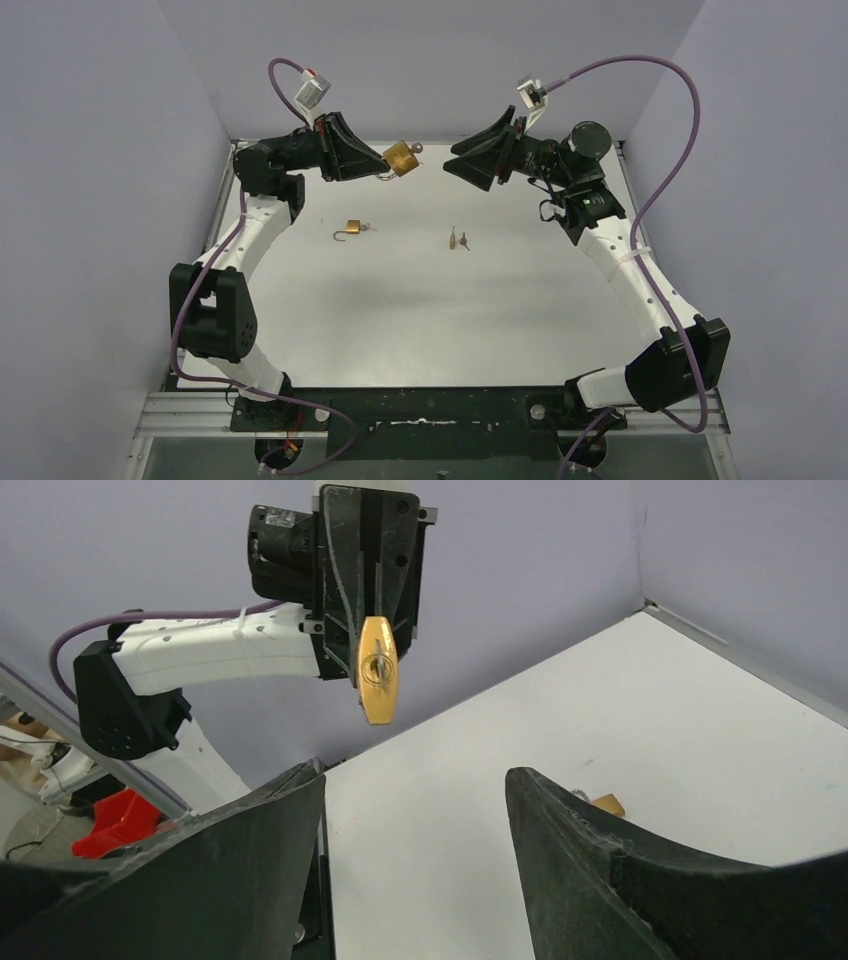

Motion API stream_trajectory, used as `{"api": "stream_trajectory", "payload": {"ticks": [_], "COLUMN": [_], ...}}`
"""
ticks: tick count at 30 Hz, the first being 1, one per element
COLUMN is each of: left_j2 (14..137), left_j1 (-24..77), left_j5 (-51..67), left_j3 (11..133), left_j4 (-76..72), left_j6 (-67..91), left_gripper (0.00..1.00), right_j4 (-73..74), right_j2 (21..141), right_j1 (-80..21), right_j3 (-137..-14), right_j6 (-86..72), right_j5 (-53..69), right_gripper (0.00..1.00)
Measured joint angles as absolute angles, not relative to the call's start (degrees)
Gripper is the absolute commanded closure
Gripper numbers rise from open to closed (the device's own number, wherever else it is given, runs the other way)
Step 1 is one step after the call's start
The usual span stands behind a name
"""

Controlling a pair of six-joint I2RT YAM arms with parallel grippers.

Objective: Lock with the key
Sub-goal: Lock the lock.

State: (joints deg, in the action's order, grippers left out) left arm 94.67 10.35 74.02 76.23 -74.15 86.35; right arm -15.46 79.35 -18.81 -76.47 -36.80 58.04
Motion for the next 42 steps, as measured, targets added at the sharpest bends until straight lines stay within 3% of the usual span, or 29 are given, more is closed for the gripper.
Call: {"api": "stream_trajectory", "payload": {"ticks": [9,21,32,38,42], "left_j2": [94.7,94.74,94.76,95.24,95.83], "left_j1": [10.59,11.07,10.87,10.76,10.72], "left_j5": [74.89,75.11,74.81,74.91,74.91], "left_j3": [74.52,73.12,72.88,72.88,72.88], "left_j4": [-73.89,-74.02,-76.07,-76.31,-76.29], "left_j6": [86.3,86.43,87.92,88.29,88.36], "left_gripper": [1.0,1.0,1.0,1.0,1.0], "right_j4": [-18.74,-15.29,-13.1,-11.68,-9.78], "right_j2": [79.72,83.85,84.58,85.27,85.27], "right_j1": [-20.78,-25.17,-25.96,-26.63,-26.83], "right_j3": [-77.14,-82.21,-84.62,-85.41,-85.73], "right_j6": [-39.11,-36.4,-34.98,-33.5,-31.59], "right_j5": [59.22,58.72,58.24,57.63,56.47], "right_gripper": [0.4,0.61,0.52,0.37,0.6]}}
